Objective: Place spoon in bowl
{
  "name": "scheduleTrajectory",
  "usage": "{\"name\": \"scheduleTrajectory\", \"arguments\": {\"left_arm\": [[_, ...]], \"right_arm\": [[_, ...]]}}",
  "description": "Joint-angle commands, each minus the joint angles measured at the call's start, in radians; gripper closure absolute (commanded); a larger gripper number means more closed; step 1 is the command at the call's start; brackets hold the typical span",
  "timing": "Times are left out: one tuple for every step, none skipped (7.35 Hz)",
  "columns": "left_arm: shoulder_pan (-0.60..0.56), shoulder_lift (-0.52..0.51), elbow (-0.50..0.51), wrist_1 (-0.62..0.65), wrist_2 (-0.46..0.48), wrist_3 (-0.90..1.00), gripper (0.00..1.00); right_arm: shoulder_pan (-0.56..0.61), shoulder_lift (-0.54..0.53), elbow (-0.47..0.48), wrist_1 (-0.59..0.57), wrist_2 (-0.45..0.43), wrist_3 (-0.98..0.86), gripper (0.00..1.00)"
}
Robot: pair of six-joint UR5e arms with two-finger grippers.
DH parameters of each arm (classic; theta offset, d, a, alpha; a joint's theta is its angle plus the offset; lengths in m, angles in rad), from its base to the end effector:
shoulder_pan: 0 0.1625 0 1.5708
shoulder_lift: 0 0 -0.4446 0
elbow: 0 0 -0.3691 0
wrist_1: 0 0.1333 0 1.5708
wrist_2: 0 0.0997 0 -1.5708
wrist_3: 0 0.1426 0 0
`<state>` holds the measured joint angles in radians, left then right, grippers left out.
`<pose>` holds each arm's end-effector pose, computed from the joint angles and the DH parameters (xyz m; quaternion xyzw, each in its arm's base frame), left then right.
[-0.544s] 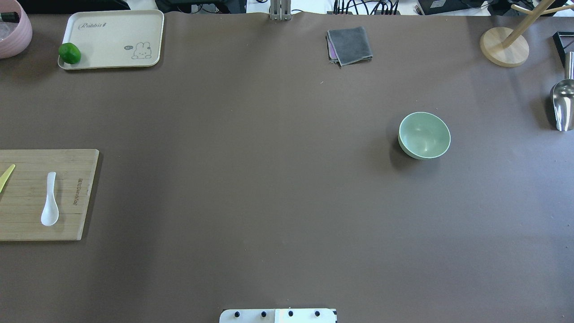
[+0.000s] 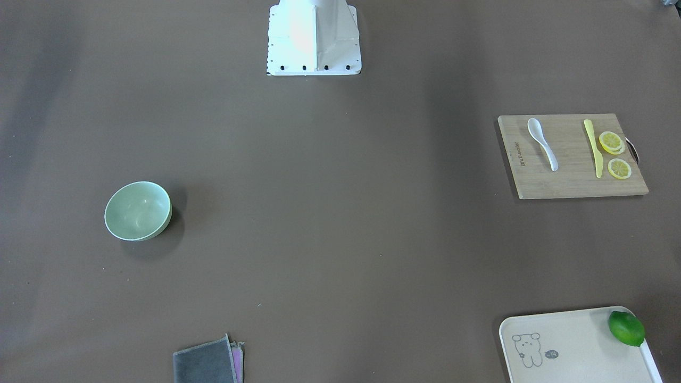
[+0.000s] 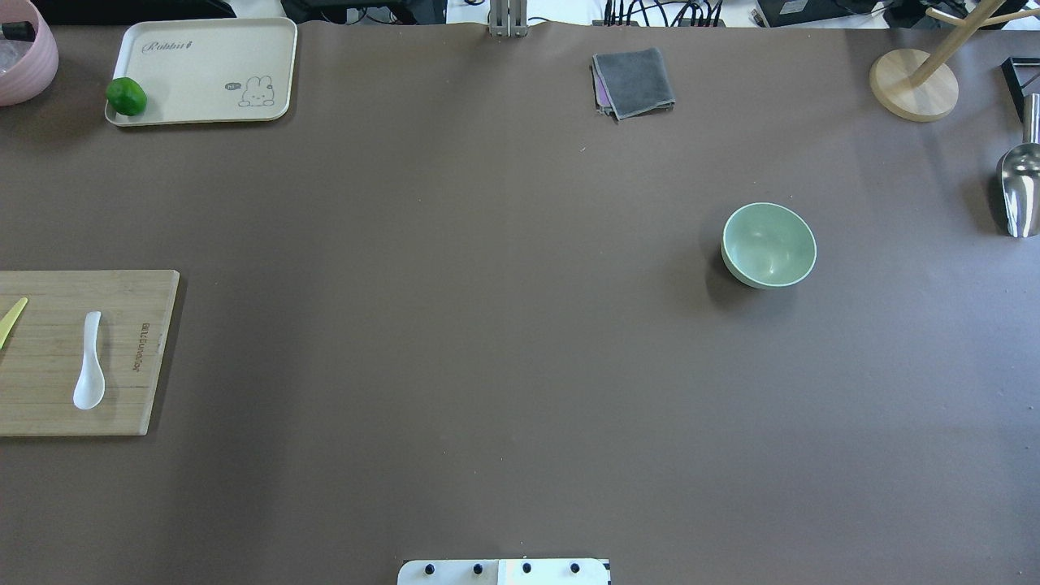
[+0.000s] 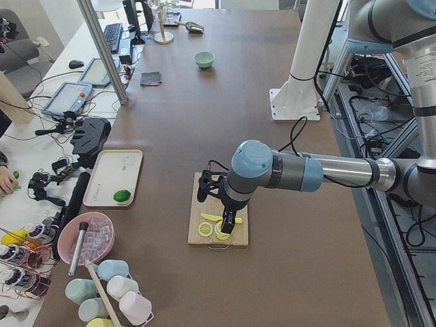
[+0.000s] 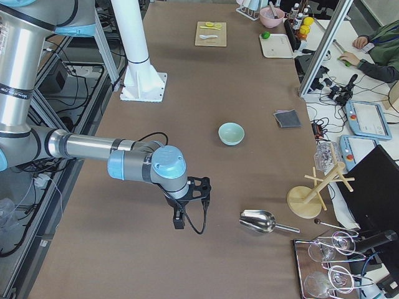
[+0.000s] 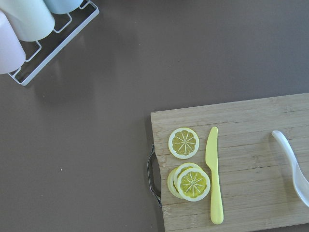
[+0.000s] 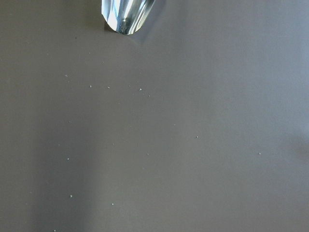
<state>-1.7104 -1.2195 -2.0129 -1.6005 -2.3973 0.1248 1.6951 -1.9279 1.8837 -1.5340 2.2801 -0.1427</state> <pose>-0.0734 -0.3181 0.6304 0.1075 0.3901 0.0174 0.9143 0.0788 -0.3048 0.7043 0.0428 -0.3446 -0.0073 0.9377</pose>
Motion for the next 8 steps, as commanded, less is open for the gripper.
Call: {"name": "scheduleTrajectory", "arguments": {"left_arm": [[0.0,-0.008,0.0,-0.004,0.019,0.003,0.02],[-0.003,-0.012,-0.001,-0.048,0.018,-0.002,0.02],[-0.005,-0.014,0.008,-0.152,0.012,-0.007,0.02],[-0.006,-0.021,0.034,-0.302,0.015,-0.005,0.02],[-0.005,-0.097,0.089,-0.393,0.009,-0.011,0.02],[0.0,-0.147,0.127,-0.403,-0.022,-0.005,0.02],[0.003,-0.152,0.131,-0.418,-0.072,-0.007,0.02],[0.005,-0.153,0.134,-0.427,-0.101,-0.008,0.02]], "right_arm": [[0.0,0.0,0.0,0.001,0.009,0.003,0.0],[0.0,0.0,-0.003,0.043,0.059,0.005,0.0],[0.0,-0.002,-0.009,0.164,0.08,0.005,0.0],[0.0,-0.002,-0.012,0.293,0.084,0.012,0.0],[0.0,0.0,-0.012,0.343,0.09,0.037,0.0],[-0.002,0.044,-0.003,0.347,0.09,0.125,0.0],[-0.011,0.096,-0.003,0.344,0.114,0.253,0.0],[-0.067,0.127,-0.002,0.347,0.14,0.385,0.0]]}}
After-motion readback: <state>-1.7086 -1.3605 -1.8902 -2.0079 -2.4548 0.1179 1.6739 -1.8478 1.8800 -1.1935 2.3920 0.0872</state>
